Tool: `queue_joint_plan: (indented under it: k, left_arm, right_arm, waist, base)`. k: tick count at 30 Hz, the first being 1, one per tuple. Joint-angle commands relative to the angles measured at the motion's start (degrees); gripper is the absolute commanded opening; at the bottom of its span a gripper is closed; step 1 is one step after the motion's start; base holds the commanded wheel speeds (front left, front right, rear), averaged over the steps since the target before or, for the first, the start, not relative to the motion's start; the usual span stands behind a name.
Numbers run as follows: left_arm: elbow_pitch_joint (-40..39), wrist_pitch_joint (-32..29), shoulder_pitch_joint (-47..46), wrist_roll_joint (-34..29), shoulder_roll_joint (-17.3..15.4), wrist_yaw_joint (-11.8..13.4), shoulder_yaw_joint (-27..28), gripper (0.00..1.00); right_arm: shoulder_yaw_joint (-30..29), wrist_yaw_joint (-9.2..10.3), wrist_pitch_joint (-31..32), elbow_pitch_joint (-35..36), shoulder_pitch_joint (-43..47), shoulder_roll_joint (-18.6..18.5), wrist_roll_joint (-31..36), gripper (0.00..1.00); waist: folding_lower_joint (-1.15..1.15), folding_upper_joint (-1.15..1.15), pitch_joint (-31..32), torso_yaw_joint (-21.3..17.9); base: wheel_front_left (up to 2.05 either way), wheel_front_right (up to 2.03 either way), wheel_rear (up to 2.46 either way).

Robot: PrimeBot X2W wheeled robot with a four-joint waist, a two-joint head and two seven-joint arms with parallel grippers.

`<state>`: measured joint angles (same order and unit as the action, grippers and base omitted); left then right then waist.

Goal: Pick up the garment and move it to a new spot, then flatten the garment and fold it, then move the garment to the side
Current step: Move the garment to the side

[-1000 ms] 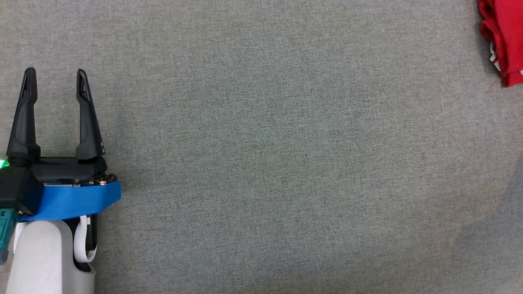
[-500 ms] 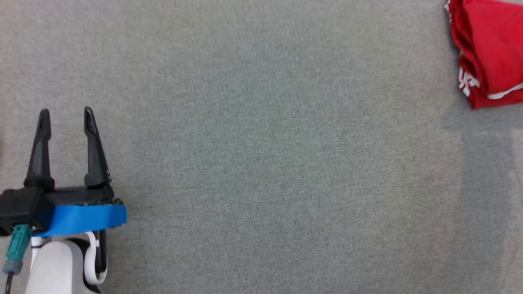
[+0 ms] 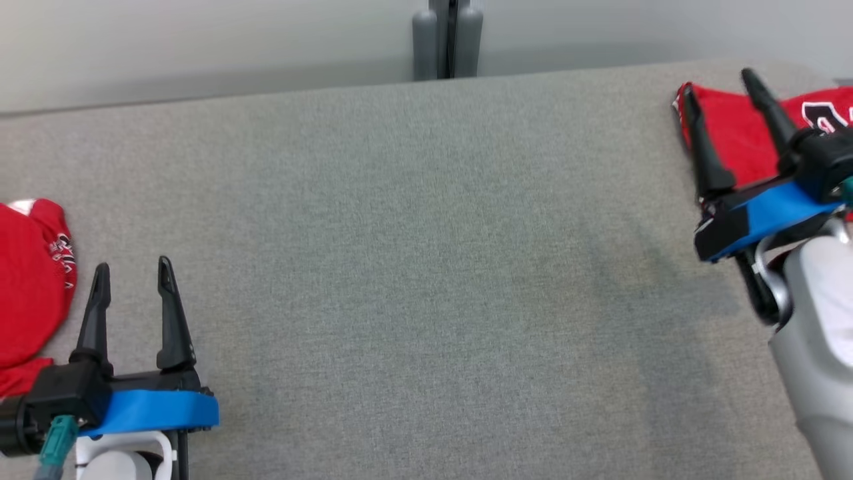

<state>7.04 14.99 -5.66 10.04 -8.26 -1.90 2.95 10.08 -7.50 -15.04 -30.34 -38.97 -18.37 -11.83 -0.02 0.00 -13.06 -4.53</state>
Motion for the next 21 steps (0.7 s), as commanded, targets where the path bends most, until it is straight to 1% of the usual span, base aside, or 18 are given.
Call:
queue_joint_plan:
  k: [1, 5, 9, 15, 21]
  left_arm:
    - [0.11, 0.24, 0.46, 0.19, 0.19, 0.03, 0.02, 1.0]
    - [1.21, 0.25, 1.63, 0.1, 0.88, -0.16, -0.59, 1.0]
    - [2.34, 0.26, 2.45, 0.27, 1.79, -0.62, -1.22, 1.0]
    - [3.43, 0.26, 3.52, 0.33, 2.58, -1.04, -1.9, 1.0]
    - [4.02, 0.26, 4.07, 0.35, 3.2, -1.34, -2.03, 1.0]
  right_arm:
    - [0.35, 0.01, -0.17, 0.44, 1.22, 0.25, -0.31, 1.0]
    - [1.51, 0.01, -0.17, 1.25, 4.68, 1.6, -1.66, 1.0]
    - [0.81, 0.01, -0.17, 2.51, 9.16, 2.56, -2.7, 1.0]
    - [-3.25, 0.01, -0.17, 5.4, 16.73, 3.82, -2.96, 1.0]
    - [-7.6, 0.01, -0.17, 10.04, 24.25, 6.37, -1.68, 1.0]
  waist:
    - [0.02, 0.0, 0.9, -0.42]
    - [0.02, 0.0, 3.35, 0.18]
    - [0.02, 0.0, 5.56, 0.82]
    - [0.02, 0.0, 7.74, 1.3]
    - [0.02, 0.0, 8.91, 1.56]
  base:
    - [0.0, 0.0, 0.0]
    - [0.0, 0.0, 0.0]
    - [0.0, 0.0, 0.0]
    - [0.0, 0.0, 0.0]
    - [0.0, 0.0, 0.0]
